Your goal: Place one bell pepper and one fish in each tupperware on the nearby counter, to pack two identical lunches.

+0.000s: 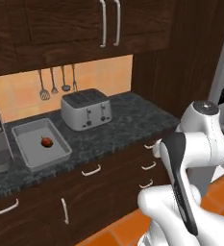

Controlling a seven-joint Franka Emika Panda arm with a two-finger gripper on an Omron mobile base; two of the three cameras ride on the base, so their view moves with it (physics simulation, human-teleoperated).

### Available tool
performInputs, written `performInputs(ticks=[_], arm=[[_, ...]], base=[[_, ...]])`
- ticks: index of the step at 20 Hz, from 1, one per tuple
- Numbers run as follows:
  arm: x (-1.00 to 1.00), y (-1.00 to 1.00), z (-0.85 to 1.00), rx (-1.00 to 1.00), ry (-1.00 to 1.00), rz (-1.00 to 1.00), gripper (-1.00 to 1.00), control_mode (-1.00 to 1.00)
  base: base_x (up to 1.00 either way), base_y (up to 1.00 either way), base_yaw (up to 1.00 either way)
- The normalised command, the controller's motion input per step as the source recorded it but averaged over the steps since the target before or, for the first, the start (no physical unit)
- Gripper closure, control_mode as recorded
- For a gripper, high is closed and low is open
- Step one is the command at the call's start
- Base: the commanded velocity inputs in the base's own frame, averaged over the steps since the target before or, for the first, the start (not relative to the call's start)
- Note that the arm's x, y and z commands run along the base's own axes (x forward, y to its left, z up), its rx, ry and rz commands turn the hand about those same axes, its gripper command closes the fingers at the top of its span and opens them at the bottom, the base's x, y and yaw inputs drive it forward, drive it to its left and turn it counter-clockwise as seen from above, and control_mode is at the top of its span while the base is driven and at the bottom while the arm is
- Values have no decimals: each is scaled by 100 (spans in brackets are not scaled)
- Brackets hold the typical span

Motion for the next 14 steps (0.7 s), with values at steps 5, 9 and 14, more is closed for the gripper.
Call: performInputs(ticks=[5, 9, 14], arm=[[0, 0, 0, 0, 0, 0, -100, 100], [0, 0, 0, 0, 0, 0, -100, 100], [0, 0, 0, 0, 0, 0, -100, 100]], base=[[-3, -100, 34], [-58, -100, 36], [-32, -100, 30]])
